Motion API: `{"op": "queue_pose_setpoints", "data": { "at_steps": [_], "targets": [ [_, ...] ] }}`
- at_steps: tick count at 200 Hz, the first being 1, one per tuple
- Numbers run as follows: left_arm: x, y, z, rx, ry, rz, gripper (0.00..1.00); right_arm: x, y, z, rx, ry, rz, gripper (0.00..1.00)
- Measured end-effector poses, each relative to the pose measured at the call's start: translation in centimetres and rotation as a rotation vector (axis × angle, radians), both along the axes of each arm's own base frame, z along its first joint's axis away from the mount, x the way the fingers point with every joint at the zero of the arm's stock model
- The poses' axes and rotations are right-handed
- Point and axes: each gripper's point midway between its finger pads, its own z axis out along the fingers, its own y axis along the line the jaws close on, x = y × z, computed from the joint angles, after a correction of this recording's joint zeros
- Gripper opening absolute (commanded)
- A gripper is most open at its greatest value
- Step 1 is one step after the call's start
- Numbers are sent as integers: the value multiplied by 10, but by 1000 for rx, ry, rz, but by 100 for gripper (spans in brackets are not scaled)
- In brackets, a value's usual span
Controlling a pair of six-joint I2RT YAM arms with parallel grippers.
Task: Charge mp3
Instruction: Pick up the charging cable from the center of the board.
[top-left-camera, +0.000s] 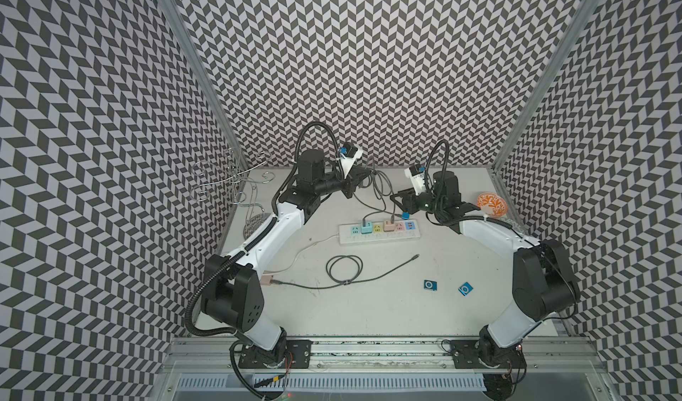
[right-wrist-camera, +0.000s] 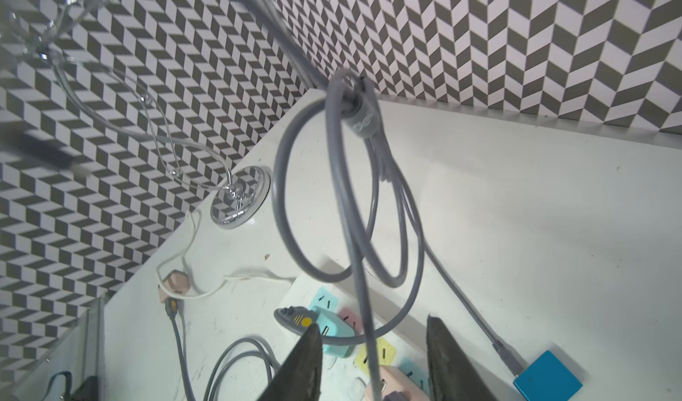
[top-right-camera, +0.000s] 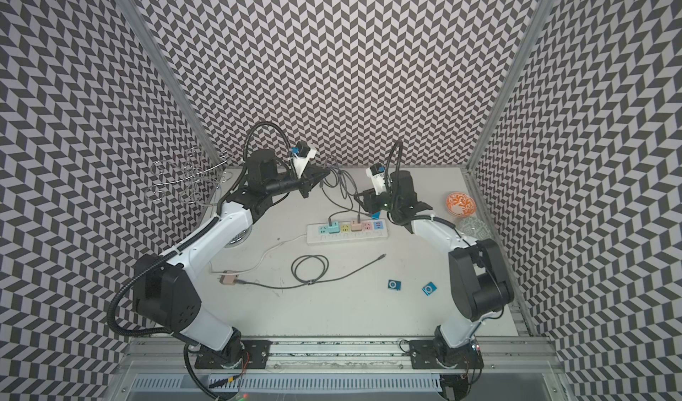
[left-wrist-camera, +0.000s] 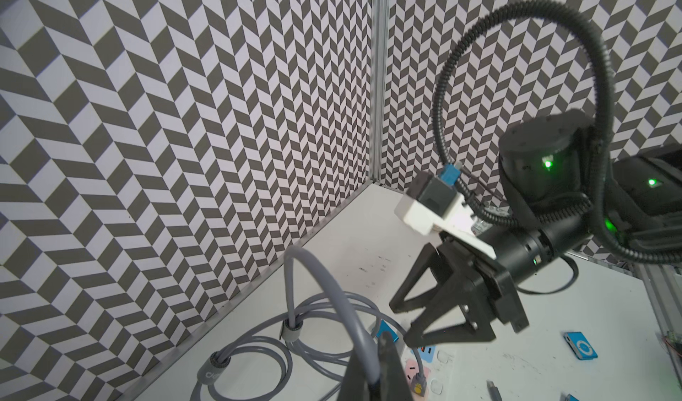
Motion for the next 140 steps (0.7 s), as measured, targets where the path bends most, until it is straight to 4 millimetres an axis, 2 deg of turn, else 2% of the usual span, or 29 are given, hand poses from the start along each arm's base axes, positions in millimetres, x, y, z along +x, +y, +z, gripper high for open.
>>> {"op": "queue_pose_setpoints", "data": {
  "at_steps": [24,38,58,95,140],
  "targets": [
    [0,-1,2,-5,1,-2,0,-4,5,-9,-33,-2,-7,29],
    [1,-1,0,-5,7,-3,0,2,3,-8,-46,-8,-37,18],
    [3,-2,-5,0,18,-3,0,12,-1,-5,-54,-11,-85,10],
    [8,-1,-23,30,56,14,0,21,-12,-10,-29,22,-181,3],
    [12,10,-65,80,140,58,0,25,-38,-29,67,118,-303,4]
  ]
}}
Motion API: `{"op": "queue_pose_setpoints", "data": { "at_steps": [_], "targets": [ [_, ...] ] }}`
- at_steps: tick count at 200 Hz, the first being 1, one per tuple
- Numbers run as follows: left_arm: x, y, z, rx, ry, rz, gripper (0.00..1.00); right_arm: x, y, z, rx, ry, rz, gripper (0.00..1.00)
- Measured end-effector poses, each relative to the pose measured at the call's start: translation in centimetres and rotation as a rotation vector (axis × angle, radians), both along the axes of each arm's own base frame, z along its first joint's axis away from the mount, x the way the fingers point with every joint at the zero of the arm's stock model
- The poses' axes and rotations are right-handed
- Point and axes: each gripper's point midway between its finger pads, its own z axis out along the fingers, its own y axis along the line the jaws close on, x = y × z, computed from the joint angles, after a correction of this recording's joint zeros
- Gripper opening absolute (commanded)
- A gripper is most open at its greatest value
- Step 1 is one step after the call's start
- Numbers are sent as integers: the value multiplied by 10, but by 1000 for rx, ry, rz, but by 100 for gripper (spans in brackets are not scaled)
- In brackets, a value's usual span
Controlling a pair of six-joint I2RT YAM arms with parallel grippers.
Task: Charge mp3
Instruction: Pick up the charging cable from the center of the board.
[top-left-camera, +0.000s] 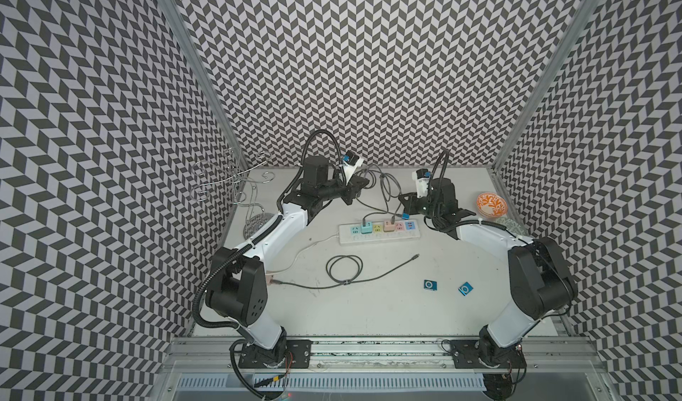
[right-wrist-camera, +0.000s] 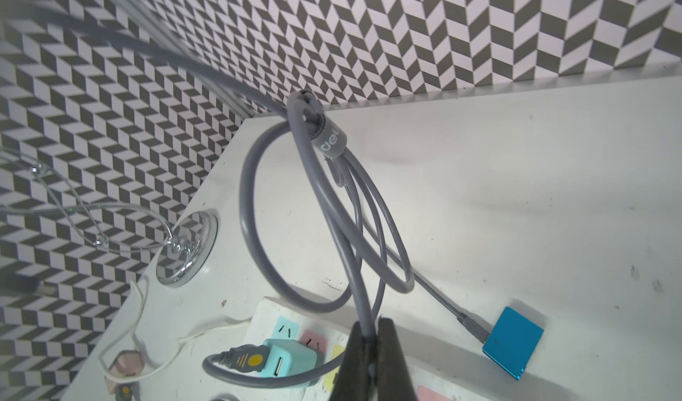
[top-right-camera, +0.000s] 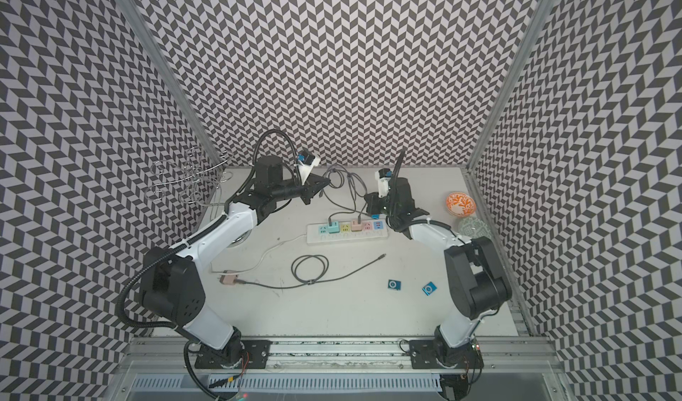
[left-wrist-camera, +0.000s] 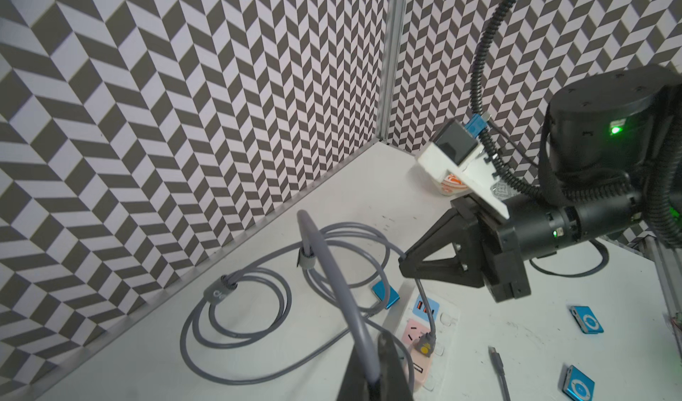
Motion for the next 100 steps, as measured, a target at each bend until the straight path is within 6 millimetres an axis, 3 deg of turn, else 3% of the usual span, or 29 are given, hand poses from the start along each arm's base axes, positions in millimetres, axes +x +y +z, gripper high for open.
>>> {"op": "queue_pose_setpoints", "data": {
  "at_steps": [30,66,100],
  "targets": [
    [10,19,-32,33,74,62,0,-1,-14,-5,51,38,-49,4],
    [17,43,-67,78,159,138,0,-2,-17,-1,103,57,-60,9],
    [15,46,-82,99,196,150,0,0,-27,-2,152,69,-80,13]
  ]
}}
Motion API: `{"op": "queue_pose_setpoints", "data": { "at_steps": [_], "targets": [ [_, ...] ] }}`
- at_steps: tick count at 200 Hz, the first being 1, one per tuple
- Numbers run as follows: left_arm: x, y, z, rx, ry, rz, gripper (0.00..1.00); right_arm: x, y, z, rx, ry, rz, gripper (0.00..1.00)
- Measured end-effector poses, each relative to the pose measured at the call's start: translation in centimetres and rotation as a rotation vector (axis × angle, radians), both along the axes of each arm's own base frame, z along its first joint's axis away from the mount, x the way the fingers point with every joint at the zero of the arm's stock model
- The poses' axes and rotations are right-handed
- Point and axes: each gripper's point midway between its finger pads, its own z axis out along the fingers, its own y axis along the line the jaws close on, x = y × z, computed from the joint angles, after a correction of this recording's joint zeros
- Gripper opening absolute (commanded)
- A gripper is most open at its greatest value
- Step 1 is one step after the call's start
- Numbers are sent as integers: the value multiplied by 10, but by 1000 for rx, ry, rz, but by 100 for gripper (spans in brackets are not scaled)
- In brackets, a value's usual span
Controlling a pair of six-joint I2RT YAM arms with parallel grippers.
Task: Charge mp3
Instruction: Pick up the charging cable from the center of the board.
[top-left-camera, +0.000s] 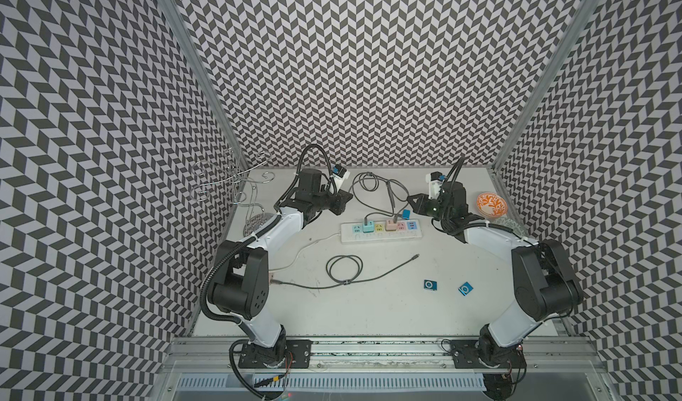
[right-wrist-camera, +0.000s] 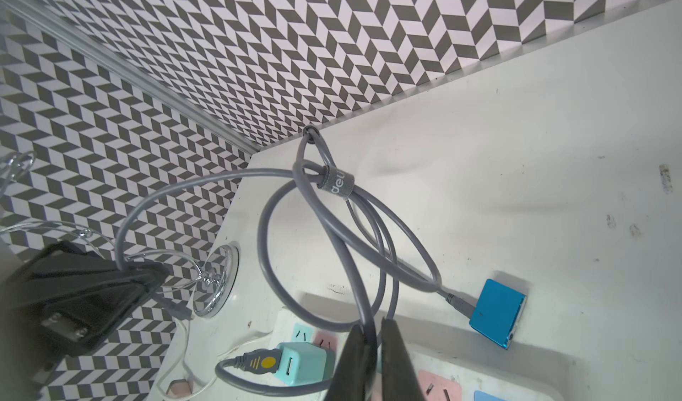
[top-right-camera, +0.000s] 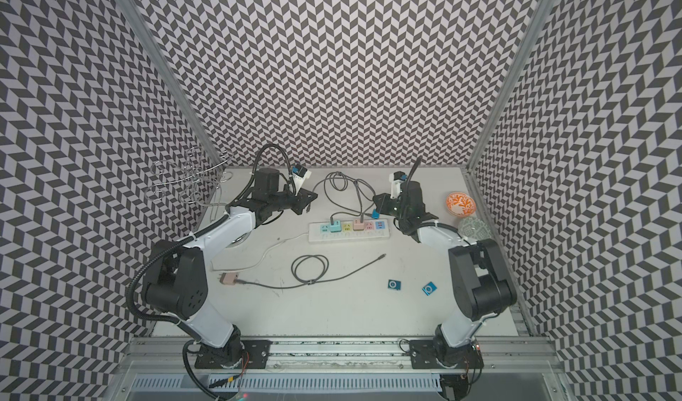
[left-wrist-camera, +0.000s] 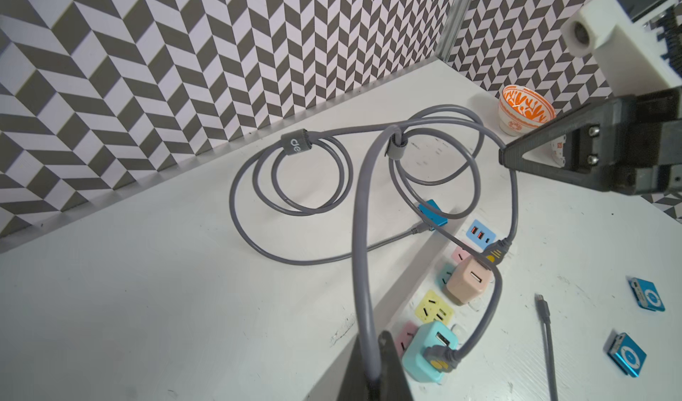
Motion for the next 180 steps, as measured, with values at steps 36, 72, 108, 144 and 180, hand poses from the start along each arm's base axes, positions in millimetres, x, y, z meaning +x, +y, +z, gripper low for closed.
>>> {"op": "queue_pose_setpoints", "data": {
  "at_steps": [36,72,108,144,180],
  "targets": [
    [5,-4,-25,15,58,2,0,0,3,6,31,-11,20,14],
    [13,-11,-31,21,88,-3,0,-1,5,7,20,-25,41,27],
    [3,-24,-4,9,34,-35,0,4,9,14,-15,-56,79,40],
    [-5,-24,36,-32,-38,-29,0,3,9,19,-71,-104,112,45],
    [0,-9,85,-158,-95,33,0,-17,19,60,-56,-251,202,48]
  ]
}}
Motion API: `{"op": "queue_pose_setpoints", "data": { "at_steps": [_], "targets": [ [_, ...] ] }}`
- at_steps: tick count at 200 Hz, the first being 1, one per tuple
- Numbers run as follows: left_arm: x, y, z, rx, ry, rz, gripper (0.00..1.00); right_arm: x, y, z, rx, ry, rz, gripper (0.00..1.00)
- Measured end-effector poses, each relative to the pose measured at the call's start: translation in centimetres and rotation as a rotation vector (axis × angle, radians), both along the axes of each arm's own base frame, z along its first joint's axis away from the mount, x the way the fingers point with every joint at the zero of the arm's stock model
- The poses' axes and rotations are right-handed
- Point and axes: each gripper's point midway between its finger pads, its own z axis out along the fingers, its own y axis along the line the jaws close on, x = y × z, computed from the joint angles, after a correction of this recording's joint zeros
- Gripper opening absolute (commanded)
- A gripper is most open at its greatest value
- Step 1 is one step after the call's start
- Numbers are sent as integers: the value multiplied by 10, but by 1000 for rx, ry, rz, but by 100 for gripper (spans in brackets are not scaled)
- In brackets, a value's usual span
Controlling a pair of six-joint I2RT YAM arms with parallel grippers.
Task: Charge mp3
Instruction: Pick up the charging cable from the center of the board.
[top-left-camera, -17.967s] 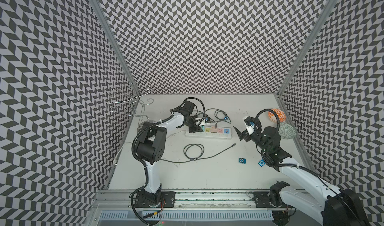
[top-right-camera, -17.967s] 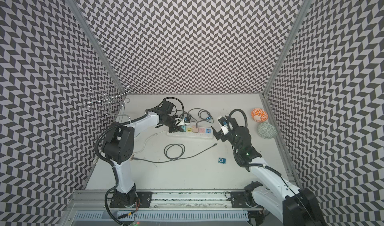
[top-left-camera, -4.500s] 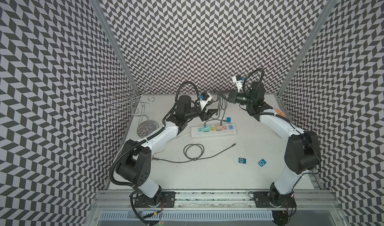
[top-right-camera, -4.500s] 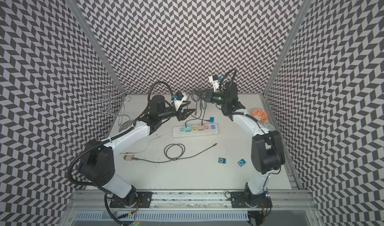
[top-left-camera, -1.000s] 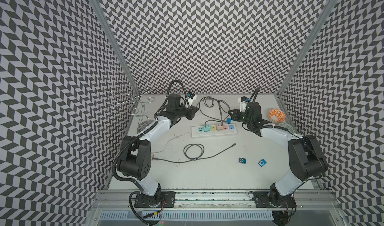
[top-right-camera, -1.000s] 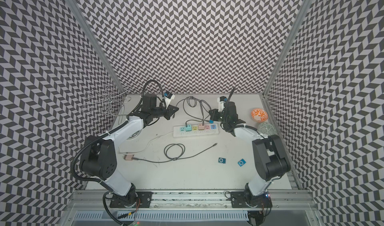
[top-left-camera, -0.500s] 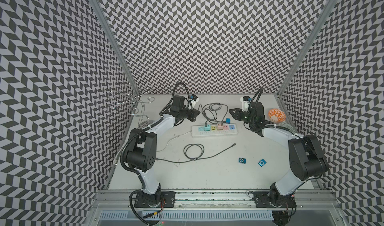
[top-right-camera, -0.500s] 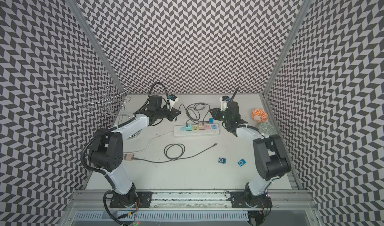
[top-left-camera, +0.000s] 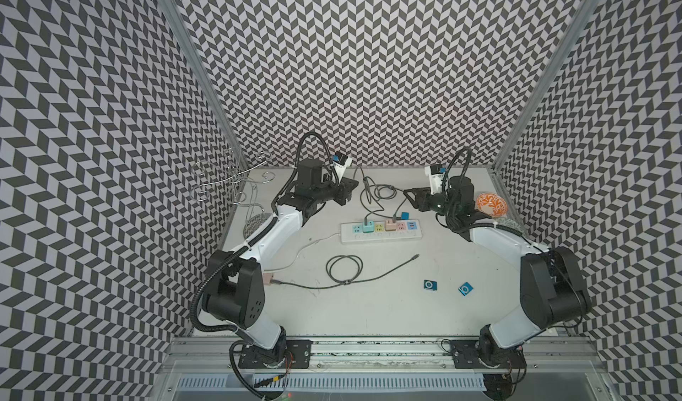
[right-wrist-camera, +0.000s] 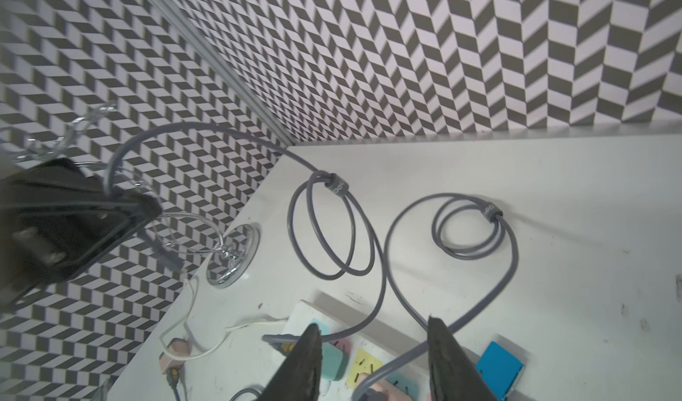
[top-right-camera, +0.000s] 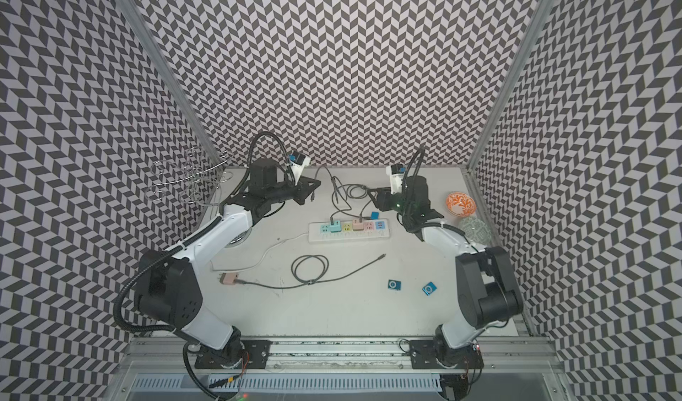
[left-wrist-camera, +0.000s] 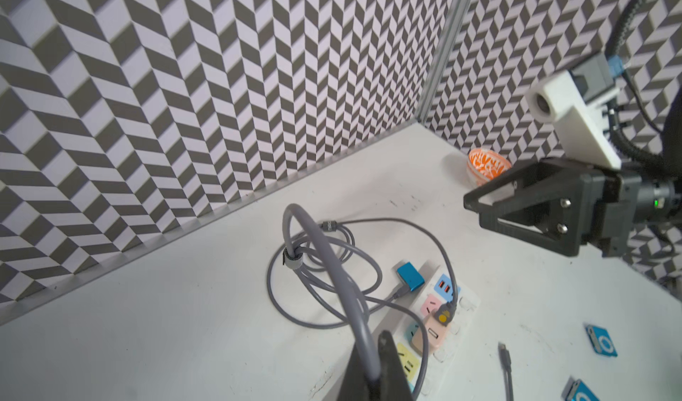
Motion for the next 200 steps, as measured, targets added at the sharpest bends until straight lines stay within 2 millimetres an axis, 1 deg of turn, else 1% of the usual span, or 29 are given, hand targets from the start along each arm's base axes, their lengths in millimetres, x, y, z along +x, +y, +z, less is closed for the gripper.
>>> {"op": "queue_pose_setpoints", "data": {
  "at_steps": [14,24,35,46,65,80,93,107,122,177,200],
  "targets": [
    [1,8,17,-71,-16,17,0,-11,11,19,19,-64,63,50],
    [-1,12,28,-124,-24,20,0,-21,25,32,35,-109,127,51],
    [-5,14,39,-179,-31,15,0,-34,43,39,47,-142,206,53],
    [-9,12,46,-225,-36,-1,0,-48,62,42,52,-163,280,55],
    [-19,3,56,-293,-39,-41,0,-73,90,43,48,-206,388,58],
    [-28,-5,59,-336,-32,-70,0,-90,106,42,39,-242,443,58],
    [-36,-12,60,-372,-22,-98,0,-102,115,43,27,-284,467,58],
    [-44,-19,63,-410,-12,-125,0,-112,121,47,18,-342,476,58],
    [-52,-25,66,-445,-7,-147,0,-118,121,55,21,-410,464,57],
    [-74,-41,89,-511,-33,-213,0,-113,119,77,38,-529,382,52],
    [-79,-46,93,-527,-35,-225,0,-115,123,84,51,-555,370,46]
  ]
}}
